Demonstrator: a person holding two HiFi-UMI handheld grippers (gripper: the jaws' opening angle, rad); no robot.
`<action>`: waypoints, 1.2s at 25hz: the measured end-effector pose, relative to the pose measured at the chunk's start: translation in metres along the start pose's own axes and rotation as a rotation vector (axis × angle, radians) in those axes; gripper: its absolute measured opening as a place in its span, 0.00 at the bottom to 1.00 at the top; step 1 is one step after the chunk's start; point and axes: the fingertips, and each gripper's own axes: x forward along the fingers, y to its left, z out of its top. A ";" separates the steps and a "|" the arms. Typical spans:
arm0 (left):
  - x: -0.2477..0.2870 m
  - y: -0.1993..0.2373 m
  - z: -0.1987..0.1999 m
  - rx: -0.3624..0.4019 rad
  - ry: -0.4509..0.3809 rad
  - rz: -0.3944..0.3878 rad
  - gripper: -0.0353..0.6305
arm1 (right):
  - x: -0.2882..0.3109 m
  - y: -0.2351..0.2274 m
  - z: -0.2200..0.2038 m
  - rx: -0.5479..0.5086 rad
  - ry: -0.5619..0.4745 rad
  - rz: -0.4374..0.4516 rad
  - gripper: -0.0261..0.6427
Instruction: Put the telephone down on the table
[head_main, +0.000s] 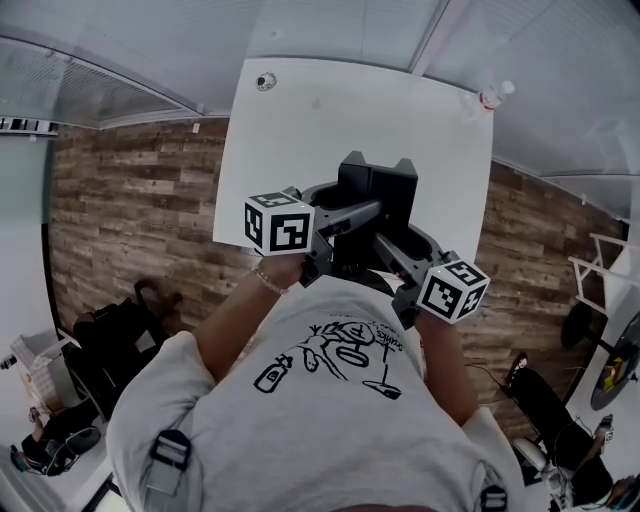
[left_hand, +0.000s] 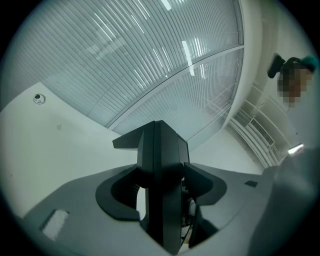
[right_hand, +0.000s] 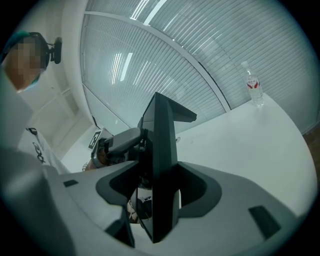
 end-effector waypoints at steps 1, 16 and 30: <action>0.001 0.003 -0.001 -0.001 0.003 0.000 0.46 | 0.001 -0.002 -0.001 0.003 0.001 -0.001 0.37; 0.028 0.044 -0.019 -0.043 0.043 -0.011 0.47 | 0.019 -0.049 -0.018 -0.006 0.046 -0.039 0.37; 0.050 0.095 -0.038 -0.070 0.054 0.016 0.46 | 0.044 -0.094 -0.039 0.045 0.055 -0.027 0.37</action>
